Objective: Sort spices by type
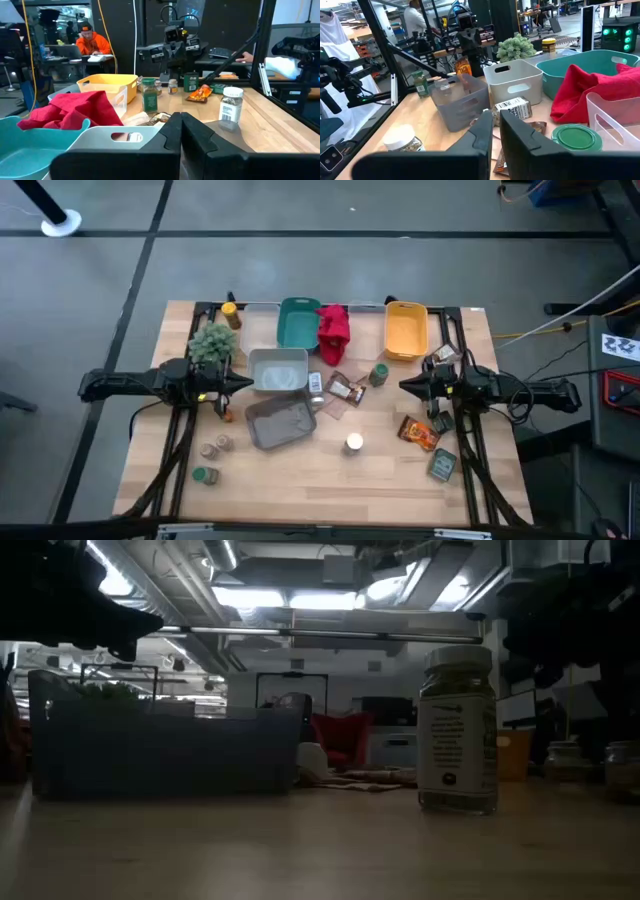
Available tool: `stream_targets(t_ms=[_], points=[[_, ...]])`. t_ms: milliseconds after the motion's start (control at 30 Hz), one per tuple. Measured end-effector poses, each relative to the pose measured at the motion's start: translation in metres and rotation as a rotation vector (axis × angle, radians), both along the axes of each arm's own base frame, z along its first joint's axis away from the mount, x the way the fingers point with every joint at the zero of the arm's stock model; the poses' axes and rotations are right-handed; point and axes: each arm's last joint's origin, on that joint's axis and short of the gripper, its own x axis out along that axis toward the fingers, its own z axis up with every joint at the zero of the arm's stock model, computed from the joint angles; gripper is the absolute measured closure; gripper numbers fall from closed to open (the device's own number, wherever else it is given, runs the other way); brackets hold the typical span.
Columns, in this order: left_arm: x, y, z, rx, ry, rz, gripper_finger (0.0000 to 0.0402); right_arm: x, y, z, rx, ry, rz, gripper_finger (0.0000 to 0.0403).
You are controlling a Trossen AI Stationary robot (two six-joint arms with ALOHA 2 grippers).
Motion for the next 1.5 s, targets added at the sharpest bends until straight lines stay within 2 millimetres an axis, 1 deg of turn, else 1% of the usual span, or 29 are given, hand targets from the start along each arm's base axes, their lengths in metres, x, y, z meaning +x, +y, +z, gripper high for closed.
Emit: stream_targets(t_ms=[1500], points=[[0.0000,0.0000,0.0000,0.000,0.000,0.000,0.0402,0.0000,-0.0005,0.0002,-0.017,-0.002,-0.016,0.0365]])
